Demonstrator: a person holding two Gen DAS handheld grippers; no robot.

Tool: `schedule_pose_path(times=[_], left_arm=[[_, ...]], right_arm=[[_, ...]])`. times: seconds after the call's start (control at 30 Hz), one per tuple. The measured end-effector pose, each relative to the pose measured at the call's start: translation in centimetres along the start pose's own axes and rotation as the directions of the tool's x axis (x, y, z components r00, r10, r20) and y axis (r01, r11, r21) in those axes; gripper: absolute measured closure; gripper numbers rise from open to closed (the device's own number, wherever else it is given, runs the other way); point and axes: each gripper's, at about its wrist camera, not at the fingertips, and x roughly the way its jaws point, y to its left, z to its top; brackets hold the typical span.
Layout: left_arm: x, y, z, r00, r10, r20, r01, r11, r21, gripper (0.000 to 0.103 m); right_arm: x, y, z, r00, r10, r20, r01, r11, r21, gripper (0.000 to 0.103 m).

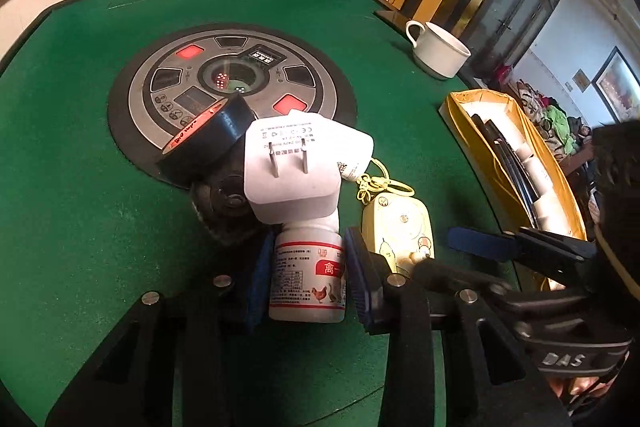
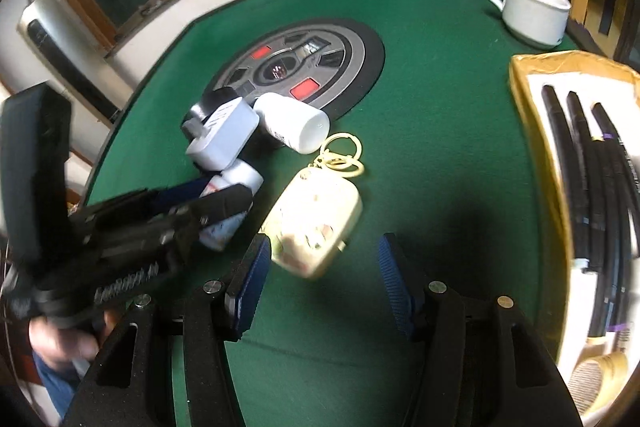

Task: Organize rigid objects
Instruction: 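Move the left gripper to the red-labelled bottle while the right gripper approaches the yellow tag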

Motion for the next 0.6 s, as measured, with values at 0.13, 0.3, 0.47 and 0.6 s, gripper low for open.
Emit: schedule_pose_path(times=[0.13, 0.3, 0.47, 0.6], left_arm=[[0.1, 0.6, 0.2, 1.000, -0.002, -0.002, 0.002, 0.999, -0.034, 0.069], [0.1, 1.2, 0.2, 1.000, -0.017, -0.010, 0.016, 0.998, -0.059, 0.069], [-0.1, 1.7, 0.2, 1.000, -0.017, -0.013, 0.016, 0.998, -0.063, 0.069], [0.3, 1.5, 0.2, 1.000, -0.002, -0.024, 0.001, 0.999, -0.050, 0.068]], right_arm=[[1.2, 0.2, 1.4, 0.999, -0.042, -0.002, 0.042, 0.998, 0.045, 0.053], [2.2, 0.3, 2.5, 0.997, -0.082, -0.011, 0.083, 0.995, 0.058, 0.052], [2.6, 0.9, 2.5, 0.996, -0.087, -0.005, 0.087, 0.995, 0.045, 0.052], [2.3, 1.0, 1.8, 0.995, -0.101, 0.023, 0.102, 0.994, -0.038, 0.046]])
